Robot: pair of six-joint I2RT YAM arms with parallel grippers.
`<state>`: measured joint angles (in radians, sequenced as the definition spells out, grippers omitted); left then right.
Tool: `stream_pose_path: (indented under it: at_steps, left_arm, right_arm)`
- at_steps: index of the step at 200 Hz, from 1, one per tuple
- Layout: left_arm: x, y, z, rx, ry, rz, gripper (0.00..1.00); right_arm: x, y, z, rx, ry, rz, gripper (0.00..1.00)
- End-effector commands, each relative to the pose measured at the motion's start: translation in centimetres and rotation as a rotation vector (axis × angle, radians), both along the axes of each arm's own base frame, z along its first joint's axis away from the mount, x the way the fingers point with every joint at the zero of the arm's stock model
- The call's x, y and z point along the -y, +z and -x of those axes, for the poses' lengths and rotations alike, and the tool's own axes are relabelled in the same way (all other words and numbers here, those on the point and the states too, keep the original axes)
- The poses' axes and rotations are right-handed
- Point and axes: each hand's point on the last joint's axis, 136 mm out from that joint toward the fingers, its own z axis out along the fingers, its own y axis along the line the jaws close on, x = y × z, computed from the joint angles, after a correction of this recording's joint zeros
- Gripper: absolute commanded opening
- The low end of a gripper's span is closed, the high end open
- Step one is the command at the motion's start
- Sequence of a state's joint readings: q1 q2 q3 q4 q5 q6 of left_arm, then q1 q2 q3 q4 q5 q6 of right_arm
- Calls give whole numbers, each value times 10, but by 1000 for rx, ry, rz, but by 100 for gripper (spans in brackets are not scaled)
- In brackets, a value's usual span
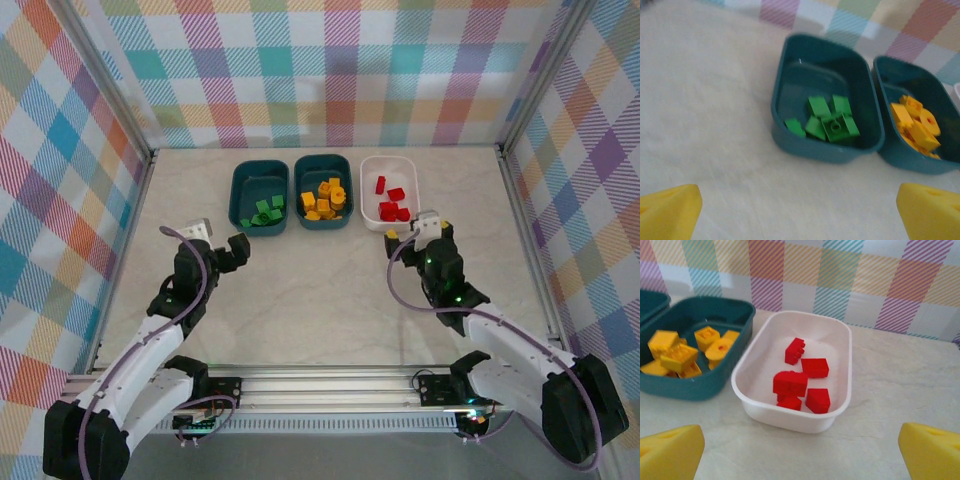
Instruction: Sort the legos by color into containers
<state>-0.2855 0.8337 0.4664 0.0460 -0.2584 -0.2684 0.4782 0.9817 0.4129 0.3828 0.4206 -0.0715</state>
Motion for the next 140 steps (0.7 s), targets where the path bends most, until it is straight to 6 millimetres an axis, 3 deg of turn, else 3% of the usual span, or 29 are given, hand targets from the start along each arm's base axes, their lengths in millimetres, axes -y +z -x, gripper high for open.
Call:
stream_pose_path:
  at_steps: [1,38,60,82,115,140]
  left_arm:
    - [-28,1,-2,80,97,-190,100]
    - [-49,-37,-12,20,167,-271,100]
    - [-54,-64,-26,-17,165,-269,100]
    - [-54,-67,-42,-2,138,-250,100]
    - [-45,-72,-67,27,41,-230,100]
    - [-46,-98,-80,-6,49,-239,100]
  right_arm:
    - [8,15,-10,87,20,71,100]
    - [19,-30,-25,0,-4,151,100]
    - [32,-42,-46,26,-63,161,100]
    - [43,-74,-61,-28,-96,136,100]
    - [67,-72,-56,-5,-156,36,100]
    - [91,-78,-55,-23,-207,-108,100]
